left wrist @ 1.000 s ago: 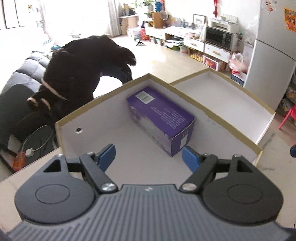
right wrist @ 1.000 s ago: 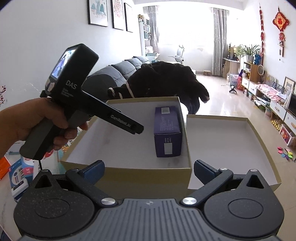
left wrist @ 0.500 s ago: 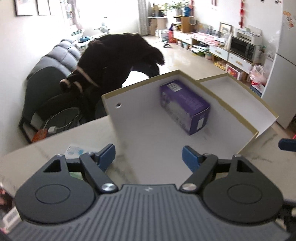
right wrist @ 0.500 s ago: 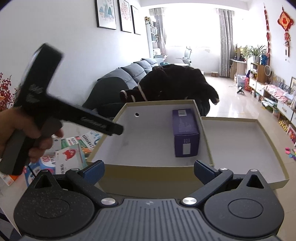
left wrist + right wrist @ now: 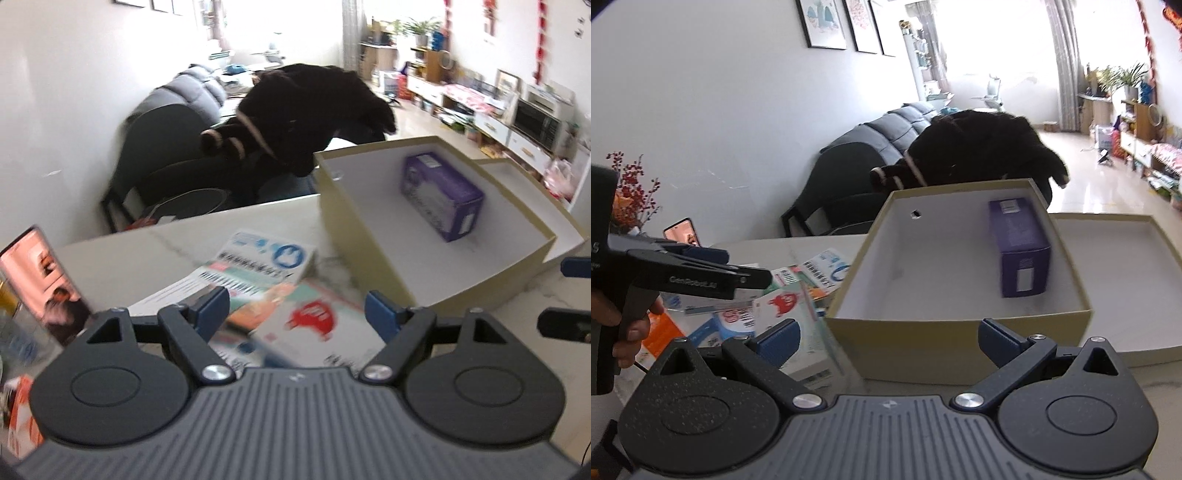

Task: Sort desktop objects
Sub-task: 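Grasp the white-blue medicine box with the right gripper and lift it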

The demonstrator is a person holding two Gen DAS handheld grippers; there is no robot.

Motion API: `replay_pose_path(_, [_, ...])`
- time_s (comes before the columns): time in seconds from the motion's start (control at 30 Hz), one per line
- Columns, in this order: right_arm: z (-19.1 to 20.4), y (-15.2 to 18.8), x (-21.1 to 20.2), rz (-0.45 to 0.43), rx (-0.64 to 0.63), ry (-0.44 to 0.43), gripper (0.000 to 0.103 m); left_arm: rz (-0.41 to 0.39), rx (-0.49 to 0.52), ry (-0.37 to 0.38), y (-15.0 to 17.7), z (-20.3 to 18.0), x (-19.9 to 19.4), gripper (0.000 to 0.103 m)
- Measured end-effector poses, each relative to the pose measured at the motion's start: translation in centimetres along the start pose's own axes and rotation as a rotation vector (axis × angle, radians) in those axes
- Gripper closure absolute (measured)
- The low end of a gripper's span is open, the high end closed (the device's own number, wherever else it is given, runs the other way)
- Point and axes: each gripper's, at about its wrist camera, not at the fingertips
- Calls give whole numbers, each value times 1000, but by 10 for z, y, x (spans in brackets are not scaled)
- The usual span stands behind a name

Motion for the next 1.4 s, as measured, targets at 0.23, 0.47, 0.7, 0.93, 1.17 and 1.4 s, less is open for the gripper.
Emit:
replay_pose_path(0.23, [10,-1,13,25,17,-88,0,9,-87,-82,24,42,-5,20])
replay_pose_path(0.47, [7,2,29,71,111,-180,0,22,-157,-86,52,59,-6,20])
replay_pose_path(0.7, [-10,28,58,127,339,-288,4,-8,-223,-40,78,52,-12,20])
replay_pose_path(0.93, [-28,55,94,165,563,-371,8,-17,-279,-16,94,44,-10,20])
replay_pose_path(1.17, [-40,63,118,148,683,-424,15,-22,-314,10,99,39,-10,20])
replay_pose_path(1.4, [-43,67,138,139,713,-473,32,-43,-264,73,98,21,-10,20])
Point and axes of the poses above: each gripper's, at about its wrist camera, not at the fingertips, and x roughly the way its jaws point, z to its left, y to its underside, and after that the axes turned 4 degrees about -y, right-handed
